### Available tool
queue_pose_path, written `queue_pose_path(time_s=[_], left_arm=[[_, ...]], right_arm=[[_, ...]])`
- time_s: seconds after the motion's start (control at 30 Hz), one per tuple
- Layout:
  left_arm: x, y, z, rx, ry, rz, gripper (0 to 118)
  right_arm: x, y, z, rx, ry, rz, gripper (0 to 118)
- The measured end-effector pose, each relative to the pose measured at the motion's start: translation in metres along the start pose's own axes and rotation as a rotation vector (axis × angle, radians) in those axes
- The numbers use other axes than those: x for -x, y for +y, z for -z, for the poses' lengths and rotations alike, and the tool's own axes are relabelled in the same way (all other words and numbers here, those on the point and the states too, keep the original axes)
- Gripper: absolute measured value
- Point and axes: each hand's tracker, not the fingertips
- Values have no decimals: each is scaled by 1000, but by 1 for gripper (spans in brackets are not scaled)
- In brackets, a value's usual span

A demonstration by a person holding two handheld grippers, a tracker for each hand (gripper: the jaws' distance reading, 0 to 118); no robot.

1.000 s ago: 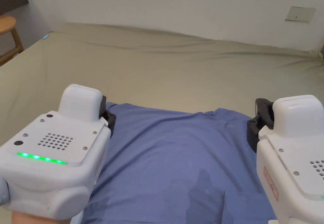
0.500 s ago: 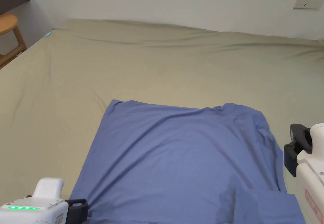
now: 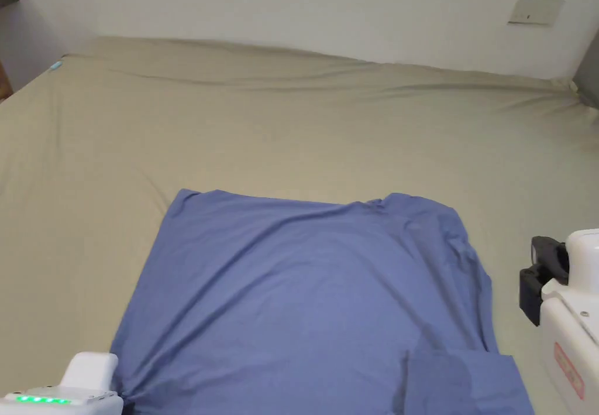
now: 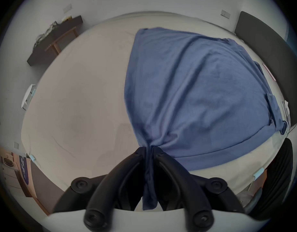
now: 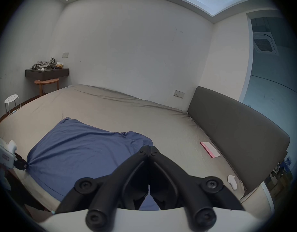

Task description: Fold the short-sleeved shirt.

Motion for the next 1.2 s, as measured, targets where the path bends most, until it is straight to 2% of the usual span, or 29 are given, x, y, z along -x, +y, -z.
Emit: queue_pose_path(time_s=[0.07,0.2,0.23,0.27,0.3,0.33,0.37,0.43,0.53,0.7,0.73,0.77,0.8,0.83,0.87,0.93,1.0,1.03,1.07,1.2], left_arm=[[0,3,-14,-67,-1,-50,6],[-2,12,-36,-142,8,-25,6],[-4,14,-41,-155,10,-22,6],[-5,16,-45,-166,9,-24,6],[-6,18,-48,-172,8,-27,6],[-7,19,-51,-177,7,-30,6],[-7,19,-52,-182,6,-32,6],[-8,19,-49,-179,13,-30,6],[-9,16,-44,-155,26,-17,6],[-7,7,-32,-103,43,-20,6],[-6,6,-29,-93,44,-23,6],[-6,5,-27,-83,46,-23,6],[-6,4,-25,-77,49,-26,6],[-6,3,-23,-73,51,-27,6],[-7,2,-21,-67,51,-27,6],[-8,1,-17,-54,55,-27,6],[-7,0,-12,-42,55,-34,6],[-6,-1,-11,-40,53,-44,6],[-4,-1,-10,-41,49,-57,6],[0,5,-21,-98,24,-103,6]], right_arm=[[-7,-9,5,35,3,18,0],[-23,-45,27,215,-16,49,0],[-26,-61,34,283,-25,48,8],[-29,-78,40,343,-29,48,30],[-32,-97,48,412,-24,47,63],[-35,-120,57,514,-9,57,108],[-37,-138,62,584,8,75,118],[-39,-176,61,684,42,127,109],[-41,-219,61,804,40,175,109],[-38,-236,67,820,56,183,108],[-37,-236,68,818,59,182,104],[-37,-235,71,805,65,183,97],[-37,-234,73,801,77,185,83],[-31,-227,74,799,98,191,56],[-29,-229,78,803,131,205,38],[-24,-231,83,813,196,243,9],[-19,-226,84,790,201,242,9],[-17,-223,84,784,181,205,9],[-17,-222,83,769,186,200,9],[-28,-201,74,646,173,264,9]])
